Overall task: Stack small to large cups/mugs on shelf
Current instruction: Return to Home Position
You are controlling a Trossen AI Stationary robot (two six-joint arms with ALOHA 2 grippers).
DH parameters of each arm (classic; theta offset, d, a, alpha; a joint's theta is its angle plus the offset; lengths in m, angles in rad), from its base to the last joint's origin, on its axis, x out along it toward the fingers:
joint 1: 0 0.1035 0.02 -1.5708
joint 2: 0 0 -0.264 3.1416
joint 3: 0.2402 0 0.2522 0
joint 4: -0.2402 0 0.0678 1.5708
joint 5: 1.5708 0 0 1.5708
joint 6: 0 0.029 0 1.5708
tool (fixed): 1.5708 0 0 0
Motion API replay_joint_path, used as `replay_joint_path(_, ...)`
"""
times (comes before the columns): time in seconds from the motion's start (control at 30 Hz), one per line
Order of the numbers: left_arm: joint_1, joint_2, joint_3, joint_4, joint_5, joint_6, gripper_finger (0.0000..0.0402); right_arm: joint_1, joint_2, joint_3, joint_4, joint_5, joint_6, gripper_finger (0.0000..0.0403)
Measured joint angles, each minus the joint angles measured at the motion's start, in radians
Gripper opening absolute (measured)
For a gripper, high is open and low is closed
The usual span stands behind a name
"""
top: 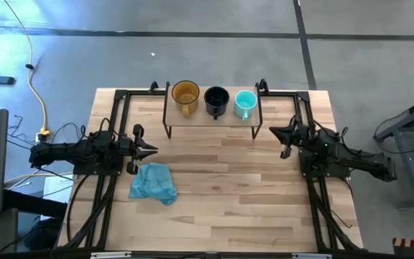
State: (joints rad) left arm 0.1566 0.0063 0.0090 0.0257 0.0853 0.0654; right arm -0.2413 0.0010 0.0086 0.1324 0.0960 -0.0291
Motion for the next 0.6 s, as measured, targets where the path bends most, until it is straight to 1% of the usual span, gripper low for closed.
replay_joint_path(0.07, 0.000, 0.000, 0.000, 0.000, 0.000, 0.000, 0.0037, 0.000, 0.000, 0.000, -0.026, -0.034, 0.025, 0.0002)
replay_joint_path(0.17, 0.000, 0.000, 0.000, 0.000, 0.000, 0.000, 0.0037, 0.001, 0.000, 0.000, -0.012, -0.084, 0.041, 0.0002)
replay_joint_path(0.33, 0.000, 0.000, 0.000, 0.000, 0.000, 0.000, 0.0037, 0.049, 0.000, 0.000, 0.008, -0.096, 0.055, 0.0000)
replay_joint_path(0.4, 0.000, 0.000, 0.000, 0.000, 0.000, 0.000, 0.0037, 0.084, 0.000, 0.000, 0.005, -0.082, 0.055, 0.0000)
replay_joint_path(0.53, 0.000, 0.000, 0.000, 0.000, 0.000, 0.000, 0.0037, 0.138, 0.000, 0.000, -0.033, 0.005, 0.031, 0.0000)
replay_joint_path(0.6, 0.000, 0.000, 0.000, 0.000, 0.000, 0.000, 0.0037, 0.152, 0.000, -0.001, -0.032, 0.007, 0.024, 0.0000)
